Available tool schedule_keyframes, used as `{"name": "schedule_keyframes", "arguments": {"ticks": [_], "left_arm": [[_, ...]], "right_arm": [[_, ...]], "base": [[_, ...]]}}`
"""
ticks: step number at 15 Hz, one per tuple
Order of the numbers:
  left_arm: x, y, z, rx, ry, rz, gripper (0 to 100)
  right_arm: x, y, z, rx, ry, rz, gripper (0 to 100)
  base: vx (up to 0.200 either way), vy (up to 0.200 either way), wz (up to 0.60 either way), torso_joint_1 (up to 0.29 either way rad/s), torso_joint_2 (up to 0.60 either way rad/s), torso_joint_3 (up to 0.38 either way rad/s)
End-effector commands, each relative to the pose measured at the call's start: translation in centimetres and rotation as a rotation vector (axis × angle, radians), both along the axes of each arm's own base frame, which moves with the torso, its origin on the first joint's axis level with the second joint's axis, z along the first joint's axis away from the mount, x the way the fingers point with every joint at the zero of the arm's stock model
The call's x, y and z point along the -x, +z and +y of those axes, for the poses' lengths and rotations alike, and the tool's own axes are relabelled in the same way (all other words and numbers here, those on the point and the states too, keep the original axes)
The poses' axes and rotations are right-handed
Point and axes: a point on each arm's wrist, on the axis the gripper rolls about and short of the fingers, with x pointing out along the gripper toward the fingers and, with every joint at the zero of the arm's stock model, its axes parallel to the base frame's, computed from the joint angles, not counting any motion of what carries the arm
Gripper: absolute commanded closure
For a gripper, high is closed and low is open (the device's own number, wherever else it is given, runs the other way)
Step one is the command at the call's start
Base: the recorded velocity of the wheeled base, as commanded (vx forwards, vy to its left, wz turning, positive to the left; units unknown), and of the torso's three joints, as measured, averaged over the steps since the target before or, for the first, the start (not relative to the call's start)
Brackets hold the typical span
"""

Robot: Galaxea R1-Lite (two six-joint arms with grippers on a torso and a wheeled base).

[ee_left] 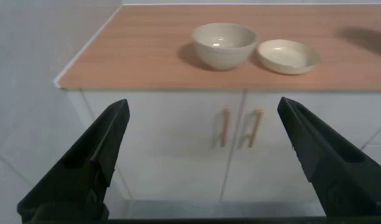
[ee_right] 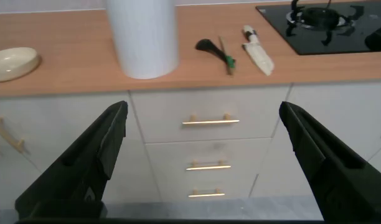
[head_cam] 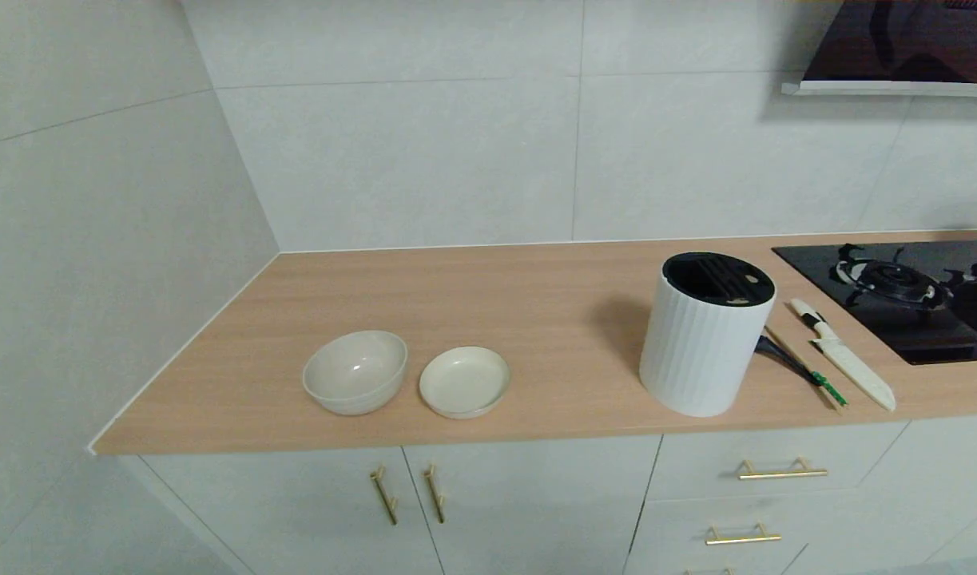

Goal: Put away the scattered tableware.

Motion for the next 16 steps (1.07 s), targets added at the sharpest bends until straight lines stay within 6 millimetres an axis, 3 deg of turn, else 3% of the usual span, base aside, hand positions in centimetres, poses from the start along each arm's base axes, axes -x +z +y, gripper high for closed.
{"name": "schedule_keyframes", "arguments": {"ticks": [1,12,16], "left_arm": [[-0.01,0.0,0.0,0.0,0.0,0.002,0],[0.0,-0.01,0.0,0.0,0.0,0.0,0],[0.0,-0.02,0.0,0.0,0.0,0.002,0]], "right_arm": [[-0.01,0.01,0.0,0.0,0.0,0.0,0],[-0.01,0.01,0.0,0.0,0.0,0.0,0],[-0.01,0.01,0.0,0.0,0.0,0.0,0]], "base": [[0.0,0.2,0.0,0.002,0.0,0.002],[0.0,0.2,0.0,0.004,0.0,0.005],[0.0,0.0,0.0,0.0,0.0,0.0]]}}
